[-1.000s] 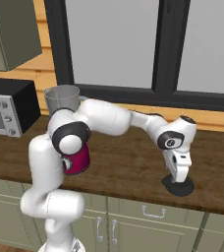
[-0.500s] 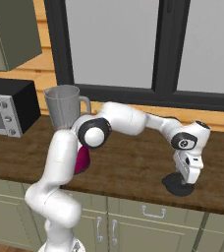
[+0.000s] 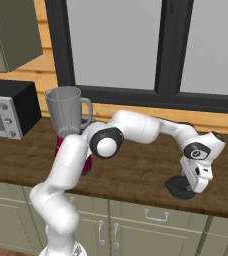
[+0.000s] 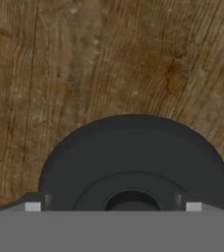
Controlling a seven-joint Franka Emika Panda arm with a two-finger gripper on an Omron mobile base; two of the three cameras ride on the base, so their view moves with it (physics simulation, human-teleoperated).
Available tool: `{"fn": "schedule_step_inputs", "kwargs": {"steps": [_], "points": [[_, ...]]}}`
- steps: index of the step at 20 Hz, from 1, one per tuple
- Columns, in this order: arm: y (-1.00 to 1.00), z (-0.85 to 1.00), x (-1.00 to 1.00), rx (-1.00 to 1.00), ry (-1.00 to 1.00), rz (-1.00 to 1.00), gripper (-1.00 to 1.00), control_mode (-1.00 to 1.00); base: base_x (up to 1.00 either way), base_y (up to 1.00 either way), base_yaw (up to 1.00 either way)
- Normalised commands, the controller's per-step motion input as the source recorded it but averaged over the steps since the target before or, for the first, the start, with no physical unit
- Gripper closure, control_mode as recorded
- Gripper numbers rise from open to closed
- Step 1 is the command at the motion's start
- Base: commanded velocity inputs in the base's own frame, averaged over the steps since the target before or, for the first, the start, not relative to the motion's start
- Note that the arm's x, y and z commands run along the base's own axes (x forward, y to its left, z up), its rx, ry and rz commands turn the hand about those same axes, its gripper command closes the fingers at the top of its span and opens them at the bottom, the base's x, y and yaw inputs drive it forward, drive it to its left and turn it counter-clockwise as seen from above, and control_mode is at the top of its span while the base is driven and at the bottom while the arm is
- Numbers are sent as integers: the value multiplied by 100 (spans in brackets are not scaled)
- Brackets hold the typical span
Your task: Close the lid blender by securely placing the lid on top.
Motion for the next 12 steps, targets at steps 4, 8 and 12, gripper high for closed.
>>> {"fn": "schedule_step_inputs", "kwargs": {"steps": [4, 8, 12], "points": [[39, -65, -8, -4, -20, -7, -100, -100, 0, 0, 0], [37, -69, -23, -9, -24, -8, -100, -100, 0, 0, 0], [61, -91, -11, -19, -15, -7, -100, -100, 0, 0, 0]]}}
